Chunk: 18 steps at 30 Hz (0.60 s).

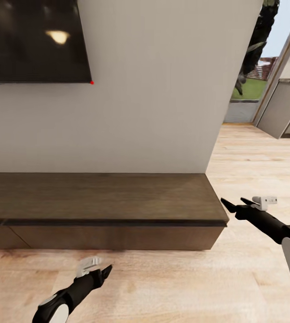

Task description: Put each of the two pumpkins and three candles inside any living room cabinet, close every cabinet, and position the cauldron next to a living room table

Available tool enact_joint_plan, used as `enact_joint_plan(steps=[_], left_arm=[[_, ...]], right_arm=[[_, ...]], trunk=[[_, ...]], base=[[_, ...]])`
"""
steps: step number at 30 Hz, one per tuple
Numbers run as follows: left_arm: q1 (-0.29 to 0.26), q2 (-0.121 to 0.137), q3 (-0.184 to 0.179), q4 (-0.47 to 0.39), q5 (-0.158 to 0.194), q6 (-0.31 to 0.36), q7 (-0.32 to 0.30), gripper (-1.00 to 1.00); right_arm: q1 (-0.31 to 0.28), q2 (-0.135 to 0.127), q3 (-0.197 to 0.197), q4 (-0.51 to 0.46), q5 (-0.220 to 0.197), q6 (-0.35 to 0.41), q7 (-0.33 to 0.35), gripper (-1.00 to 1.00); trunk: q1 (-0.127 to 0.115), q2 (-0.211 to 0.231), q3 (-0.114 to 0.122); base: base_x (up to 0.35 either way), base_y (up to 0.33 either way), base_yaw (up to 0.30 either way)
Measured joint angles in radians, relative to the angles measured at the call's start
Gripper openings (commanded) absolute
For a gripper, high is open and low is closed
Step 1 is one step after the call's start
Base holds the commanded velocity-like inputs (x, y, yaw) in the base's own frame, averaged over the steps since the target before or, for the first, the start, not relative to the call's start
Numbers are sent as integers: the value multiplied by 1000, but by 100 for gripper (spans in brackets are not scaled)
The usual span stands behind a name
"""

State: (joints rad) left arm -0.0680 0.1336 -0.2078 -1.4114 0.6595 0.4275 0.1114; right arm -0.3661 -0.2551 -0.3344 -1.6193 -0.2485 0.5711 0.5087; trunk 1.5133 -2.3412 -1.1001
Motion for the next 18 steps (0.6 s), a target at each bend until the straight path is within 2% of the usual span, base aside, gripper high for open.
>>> enact_joint_plan(steps=[5, 18], left_arm=[[44, -1, 39, -53, 11, 2, 0, 100], [68, -4, 50, -93, 15, -4, -1, 100]], right_arm=[[0, -2, -3, 0, 1, 2, 13, 100], [4, 5, -3, 0, 0, 0, 16, 100]], trunk=[[-19, 35, 24], [-69, 126, 86]], base=[[0, 0, 0], [0, 0, 0]])
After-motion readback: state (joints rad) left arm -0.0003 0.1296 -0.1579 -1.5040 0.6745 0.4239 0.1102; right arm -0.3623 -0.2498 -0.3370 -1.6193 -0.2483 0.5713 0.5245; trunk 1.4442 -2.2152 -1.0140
